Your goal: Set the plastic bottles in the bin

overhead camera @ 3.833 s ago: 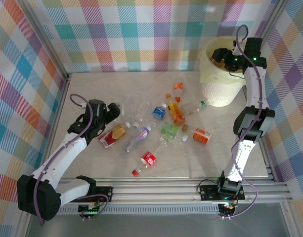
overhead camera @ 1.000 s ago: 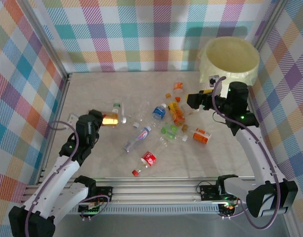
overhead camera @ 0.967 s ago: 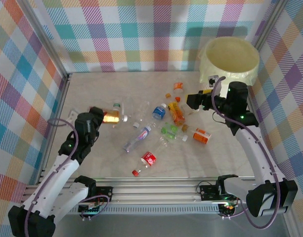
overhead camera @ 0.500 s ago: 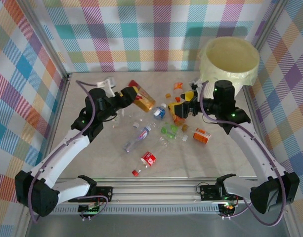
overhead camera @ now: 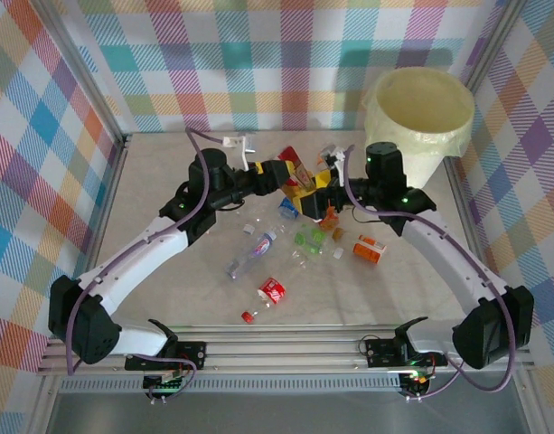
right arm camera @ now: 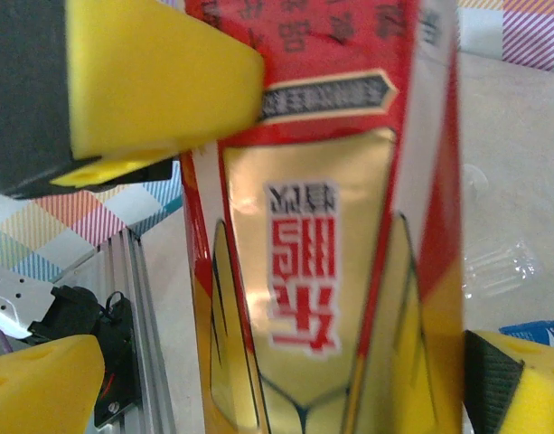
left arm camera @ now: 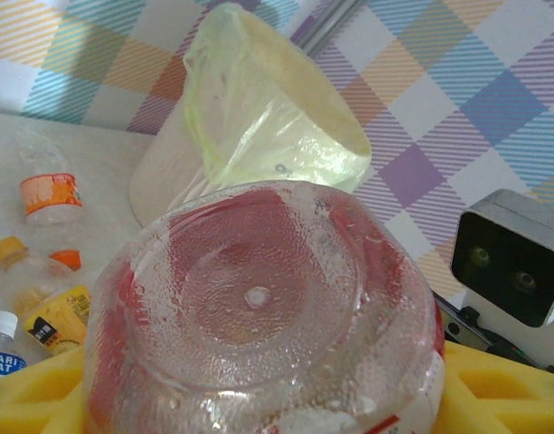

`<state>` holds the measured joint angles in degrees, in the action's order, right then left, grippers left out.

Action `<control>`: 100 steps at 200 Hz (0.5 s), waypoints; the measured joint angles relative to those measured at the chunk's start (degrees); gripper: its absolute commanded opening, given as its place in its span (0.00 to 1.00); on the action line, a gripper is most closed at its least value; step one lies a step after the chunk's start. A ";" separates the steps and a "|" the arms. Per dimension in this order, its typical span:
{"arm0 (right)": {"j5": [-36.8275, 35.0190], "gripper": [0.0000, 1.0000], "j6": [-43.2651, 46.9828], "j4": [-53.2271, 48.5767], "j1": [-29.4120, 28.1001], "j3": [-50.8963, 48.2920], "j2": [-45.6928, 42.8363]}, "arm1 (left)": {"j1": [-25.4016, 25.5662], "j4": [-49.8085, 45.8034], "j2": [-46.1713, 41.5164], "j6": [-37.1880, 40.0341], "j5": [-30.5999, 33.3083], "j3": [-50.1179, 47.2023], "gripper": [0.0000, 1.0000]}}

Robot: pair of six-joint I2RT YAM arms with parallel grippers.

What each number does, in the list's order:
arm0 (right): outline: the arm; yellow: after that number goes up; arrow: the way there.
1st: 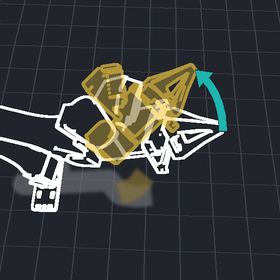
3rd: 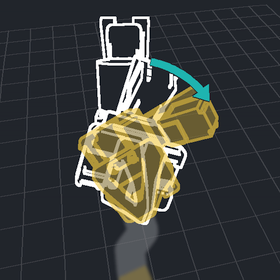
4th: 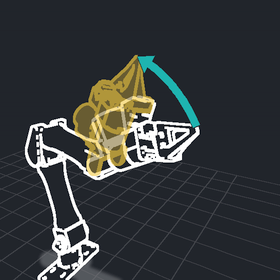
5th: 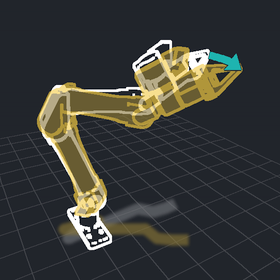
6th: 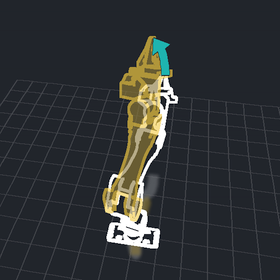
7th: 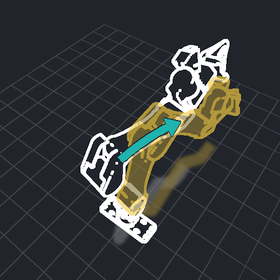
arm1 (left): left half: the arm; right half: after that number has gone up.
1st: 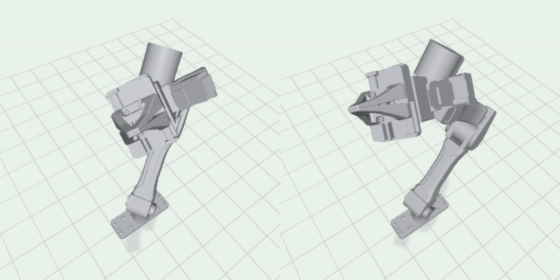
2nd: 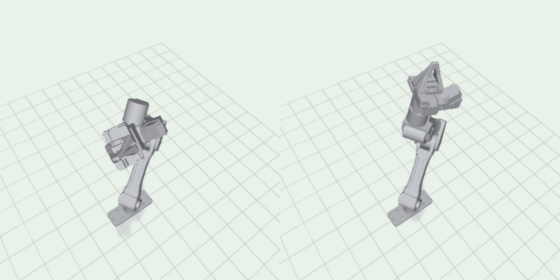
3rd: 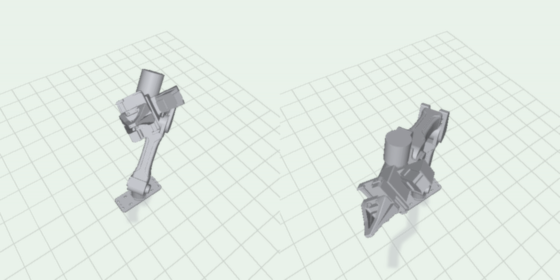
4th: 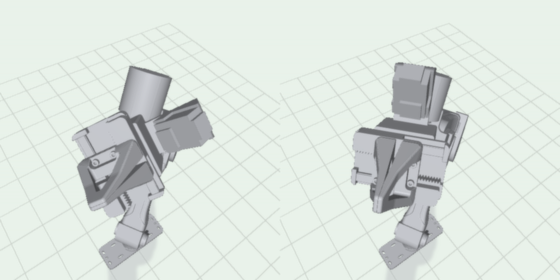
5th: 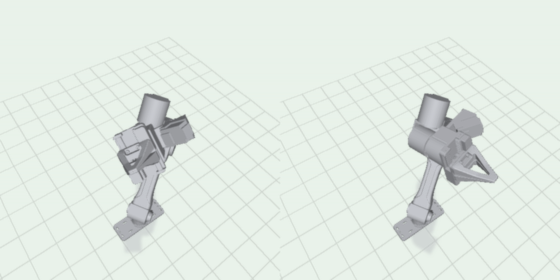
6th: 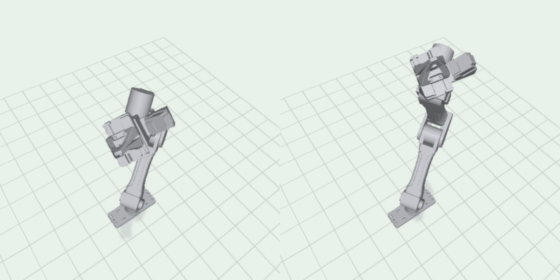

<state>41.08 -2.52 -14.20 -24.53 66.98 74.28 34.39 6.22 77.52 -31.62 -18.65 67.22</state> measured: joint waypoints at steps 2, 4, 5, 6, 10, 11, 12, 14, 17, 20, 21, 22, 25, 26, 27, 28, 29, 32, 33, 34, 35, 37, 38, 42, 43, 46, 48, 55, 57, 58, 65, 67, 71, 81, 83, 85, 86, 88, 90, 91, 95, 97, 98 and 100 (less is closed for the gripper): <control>-0.09 1.00 -0.02 0.09 -0.09 0.00 0.15 | 0.00 -0.02 0.17 0.00 -0.02 0.07 0.56; -0.17 1.00 -0.02 0.17 -0.17 0.00 0.31 | 0.02 -0.02 0.35 0.02 -0.04 0.13 0.56; -0.17 1.00 -0.02 0.20 -0.22 0.00 0.37 | 0.02 -0.02 0.42 0.02 -0.07 0.13 0.56; -0.26 1.00 -0.02 0.20 -0.26 0.00 0.48 | 0.02 -0.02 0.50 0.02 -0.15 0.13 0.56; -0.39 1.00 -0.02 0.28 -0.31 0.00 0.72 | 0.02 -0.02 0.70 0.04 -0.26 0.20 0.56; -0.42 1.00 -0.02 0.33 -0.31 0.00 0.76 | 0.02 -0.02 0.76 0.04 -0.28 0.20 0.56; -0.52 1.00 -0.02 0.39 -0.31 0.00 0.87 | 0.02 -0.02 0.81 0.04 -0.28 0.20 0.56; -0.55 1.00 -0.02 0.46 -0.33 0.00 1.01 | 0.02 -0.02 0.87 0.04 -0.33 0.20 0.56; -0.59 1.00 -0.02 0.59 -0.33 0.00 1.20 | 0.02 -0.02 1.01 0.04 -0.37 0.20 0.56; -0.70 1.00 -0.02 0.68 -0.37 0.00 1.42 | 0.02 -0.02 1.09 0.04 -0.44 0.20 0.56; -0.72 1.00 -0.02 0.70 -0.39 0.00 1.44 | 0.02 0.00 1.14 0.02 -0.48 0.20 0.56; -0.74 1.00 -0.02 0.79 -0.39 0.00 1.53 | 0.02 -0.02 1.16 0.02 -0.50 0.20 0.56; -0.94 1.00 -0.02 0.90 -0.46 0.00 1.77 | 0.02 0.02 1.27 0.02 -0.70 0.20 0.56; -0.98 1.00 -0.02 0.92 -0.48 0.00 1.79 | 0.02 0.02 1.29 0.00 -0.72 0.20 0.56; -1.05 1.00 -0.04 0.98 -0.55 0.00 1.86 | 0.04 0.04 1.31 0.00 -0.83 0.20 0.56; -1.09 1.00 -0.04 1.03 -0.57 0.00 1.90 | 0.04 0.04 1.31 0.00 -0.85 0.20 0.56; -1.20 0.99 -0.02 1.11 -0.63 0.00 1.99 | 0.04 0.07 1.33 0.00 -0.87 0.20 0.56; -1.51 0.99 -0.04 1.16 -0.76 0.00 2.19 | 0.04 0.11 1.42 0.00 -1.09 0.20 0.56; -1.60 0.98 -0.04 1.16 -0.81 0.00 2.23 | 0.04 0.11 1.42 -0.02 -1.11 0.20 0.56; -1.68 0.98 -0.04 1.20 -0.87 0.00 2.29 | 0.04 0.13 1.42 -0.02 -1.25 0.20 0.56; -1.77 0.98 -0.02 1.22 -0.92 0.00 2.34 | 0.04 0.15 1.44 -0.02 -1.27 0.20 0.56; -2.03 0.97 0.00 1.25 -1.03 0.00 2.47 | 0.04 0.17 1.49 -0.02 -1.33 0.20 0.56; -2.25 0.96 -0.02 1.25 -1.07 0.02 2.54 | 0.07 0.17 1.51 -0.04 -1.42 0.20 0.56; -2.75 0.95 -0.07 1.25 -1.22 0.02 2.69 | 0.07 0.22 1.51 -0.02 -1.51 0.20 0.56; -2.99 0.94 -0.02 1.25 -1.27 0.02 2.78 | 0.07 0.22 1.51 -0.02 -1.49 0.20 0.56; -3.50 0.92 -0.02 1.22 -1.40 0.07 2.93 | 0.09 0.22 1.51 -0.02 -1.51 0.20 0.56; -3.85 0.91 -0.20 1.16 -1.44 0.11 3.02 | 0.09 0.22 1.51 -0.02 -1.53 0.20 0.56; -4.96 0.83 -0.31 0.96 -1.51 0.26 3.43 | 0.09 0.26 1.51 -0.02 -1.53 0.20 0.56; -5.14 0.82 -0.15 0.92 -1.51 0.31 3.52 | 0.09 0.28 1.51 -0.02 -1.51 0.20 0.56; -5.31 0.81 0.11 0.85 -1.55 0.35 3.58 | 0.09 0.31 1.51 -0.02 -1.51 0.20 0.56; -6.10 0.75 0.11 0.48 -1.64 0.61 3.91 | 0.09 0.37 1.51 -0.02 -1.49 0.20 0.55; -6.27 0.74 -0.31 0.35 -1.68 0.68 4.00 | 0.09 0.37 1.51 -0.02 -1.46 0.20 0.55; -6.49 0.72 0.02 0.11 -1.70 0.79 4.09 | 0.09 0.37 1.51 -0.02 -1.40 0.20 0.55; -6.69 0.67 -0.35 -0.28 -1.81 0.87 4.13 | 0.09 0.37 1.51 -0.02 -1.18 0.20 0.55; -6.67 0.66 -0.22 -0.33 -1.81 0.87 4.11 | 0.09 0.33 1.51 -0.02 -1.22 0.20 0.55; -6.73 0.65 -0.04 -0.35 -1.88 0.87 4.11 | 0.09 0.33 1.51 0.00 -1.22 0.20 0.55; -6.75 0.65 -0.11 -0.35 -1.90 0.87 4.09 | 0.09 0.33 1.51 0.00 -1.20 0.20 0.55; -6.78 0.64 -0.20 -0.39 -1.92 0.87 4.09 | 0.09 0.31 1.51 0.00 -1.14 0.20 0.55; -6.73 0.63 -0.07 -0.42 -1.92 0.87 4.09 | 0.09 0.26 1.51 0.00 -1.11 0.20 0.55; -6.78 0.62 0.09 -0.39 -1.92 0.87 4.07 | 0.09 0.24 1.51 0.00 -1.11 0.20 0.55; -6.80 0.61 0.04 -0.42 -1.97 0.87 4.04 | 0.09 0.22 1.51 -0.02 -0.98 0.20 0.55; -6.82 0.60 0.09 -0.44 -1.97 0.87 4.04 | 0.09 0.20 1.51 -0.02 -1.01 0.22 0.55; -6.86 0.60 0.17 -0.44 -1.97 0.87 4.00 | 0.09 0.17 1.51 -0.02 -1.01 0.22 0.55; -6.86 0.60 -0.04 -0.48 -1.99 0.87 4.00 | 0.09 0.17 1.51 -0.04 -0.96 0.22 0.55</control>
<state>34.22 -2.57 -14.68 -26.52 67.85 78.28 34.48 6.39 79.02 -31.66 -19.62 67.44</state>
